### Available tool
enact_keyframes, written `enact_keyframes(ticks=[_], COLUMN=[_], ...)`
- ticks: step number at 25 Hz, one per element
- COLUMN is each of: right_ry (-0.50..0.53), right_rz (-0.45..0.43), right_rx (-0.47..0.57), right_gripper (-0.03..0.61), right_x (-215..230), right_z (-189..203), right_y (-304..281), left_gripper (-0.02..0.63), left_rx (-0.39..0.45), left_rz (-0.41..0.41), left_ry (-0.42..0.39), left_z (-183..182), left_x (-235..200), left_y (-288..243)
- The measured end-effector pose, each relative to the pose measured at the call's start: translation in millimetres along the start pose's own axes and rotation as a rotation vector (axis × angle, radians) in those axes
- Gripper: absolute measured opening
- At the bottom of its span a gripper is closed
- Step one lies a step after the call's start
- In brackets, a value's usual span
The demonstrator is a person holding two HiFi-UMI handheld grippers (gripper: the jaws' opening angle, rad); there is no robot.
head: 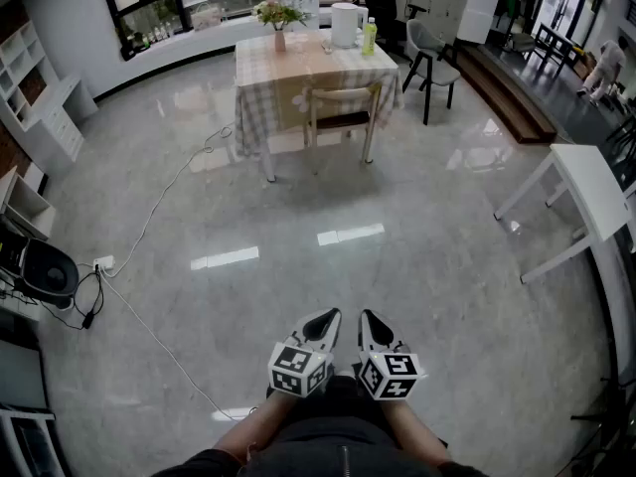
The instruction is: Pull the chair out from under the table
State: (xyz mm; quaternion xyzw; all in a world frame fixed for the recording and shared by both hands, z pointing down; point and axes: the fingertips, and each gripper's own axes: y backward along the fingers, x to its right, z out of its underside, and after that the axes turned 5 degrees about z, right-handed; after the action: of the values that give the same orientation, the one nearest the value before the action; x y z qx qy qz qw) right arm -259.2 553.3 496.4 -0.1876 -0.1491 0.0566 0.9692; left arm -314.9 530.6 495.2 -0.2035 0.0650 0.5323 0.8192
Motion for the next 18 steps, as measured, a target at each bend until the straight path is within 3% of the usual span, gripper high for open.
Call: enact_keyframes(ticks=[9, 18], right_ry=[-0.049, -0.024], right_rz=[0.009, -0.002], right_rx=[0.033, 0.041], right_gripper=[0.014, 0.014], right_x=[43.8, 62.9], right_z=[-8.8, -14.0], right_y=[12.1, 13.2], left_gripper=[0.009, 0.009], left_rx=[0.021, 0.024], left_rz=[-0.019, -0.026], left_ry=[-0.034, -0.052], left_z=[2.4, 0.5], left_x=[28.1, 40.2], left_y=[-27.2, -48.9])
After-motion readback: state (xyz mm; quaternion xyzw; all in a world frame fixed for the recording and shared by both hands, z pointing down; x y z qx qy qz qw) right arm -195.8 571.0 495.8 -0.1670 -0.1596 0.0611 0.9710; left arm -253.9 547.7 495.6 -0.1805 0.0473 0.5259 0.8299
